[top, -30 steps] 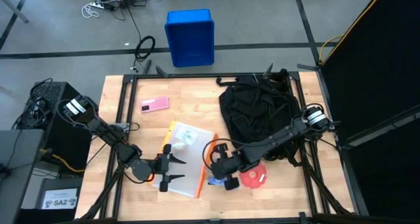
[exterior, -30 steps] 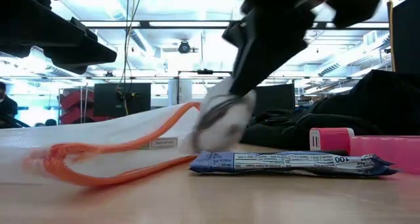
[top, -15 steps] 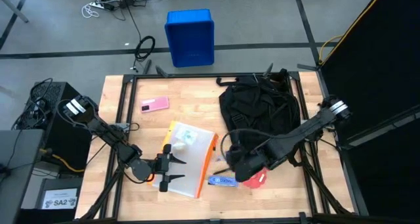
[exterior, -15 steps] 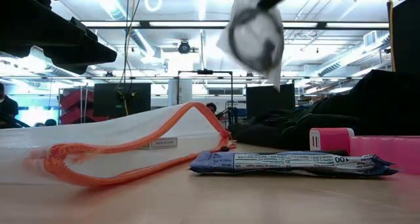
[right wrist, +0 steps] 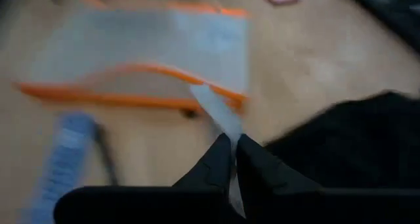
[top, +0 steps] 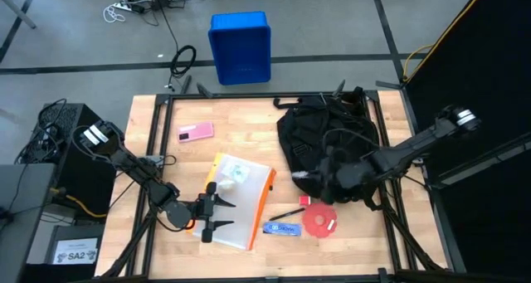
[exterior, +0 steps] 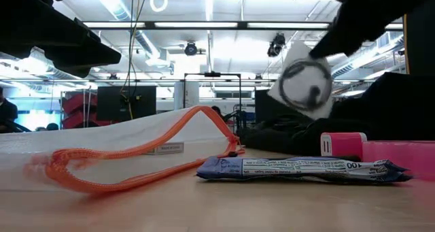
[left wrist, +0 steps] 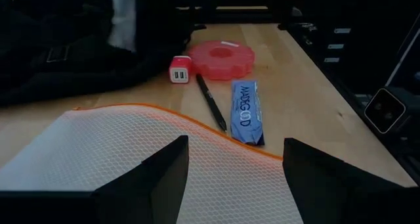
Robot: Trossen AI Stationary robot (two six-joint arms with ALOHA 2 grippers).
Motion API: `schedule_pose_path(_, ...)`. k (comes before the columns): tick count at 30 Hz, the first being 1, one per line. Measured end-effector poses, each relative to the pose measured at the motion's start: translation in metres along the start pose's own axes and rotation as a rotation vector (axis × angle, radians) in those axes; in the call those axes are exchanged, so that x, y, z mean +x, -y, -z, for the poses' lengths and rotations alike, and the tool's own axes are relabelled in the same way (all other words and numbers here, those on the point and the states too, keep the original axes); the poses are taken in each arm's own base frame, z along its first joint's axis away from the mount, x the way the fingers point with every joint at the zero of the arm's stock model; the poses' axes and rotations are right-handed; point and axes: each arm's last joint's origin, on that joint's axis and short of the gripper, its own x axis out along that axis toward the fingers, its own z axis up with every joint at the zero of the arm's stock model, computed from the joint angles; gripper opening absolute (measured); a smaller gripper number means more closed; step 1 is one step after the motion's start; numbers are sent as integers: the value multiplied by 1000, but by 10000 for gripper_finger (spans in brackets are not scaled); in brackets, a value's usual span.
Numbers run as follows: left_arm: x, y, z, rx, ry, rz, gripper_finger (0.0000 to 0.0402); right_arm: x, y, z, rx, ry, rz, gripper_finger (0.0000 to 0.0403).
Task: Unpack backpack
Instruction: Remove the earphones pack from the zip bag, then remove the scented candle from the zip bag
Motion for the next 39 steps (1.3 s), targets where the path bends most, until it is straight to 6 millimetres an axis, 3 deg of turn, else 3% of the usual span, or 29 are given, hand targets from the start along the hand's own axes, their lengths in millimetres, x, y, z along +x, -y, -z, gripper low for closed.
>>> schedule_pose_path(4, 1, -2, -1, -3, 1, -11, 215, -15, 0, -3, 22, 115, -225, 6)
schedule_pose_path(7, 3, -4, -1, -7, 2, -19, 215, -20, -3, -3, -27, 151, -257, 29)
schedule_pose_path(17, 3, -4, -1, -14, 2, -22, 215, -2, -14, 0, -36, 163, -264, 178)
schedule_pose_path(22, 3, -5, -1, -10, 16, -72, 215, 33, -31, 9, -88, 186, -267, 201)
schedule_pose_path(28, 2, -9, -2, -8, 45, -186, 209, 91, -50, 21, -171, 54, -201, 172)
schedule_pose_path(32, 2, -13, 0, -37, 60, -284, 192, 125, -60, 15, -218, 25, -169, 152)
schedule_pose_path(39, -3, -33, 5, -178, -59, -354, 153, 172, -58, 8, -251, -110, -124, 141)
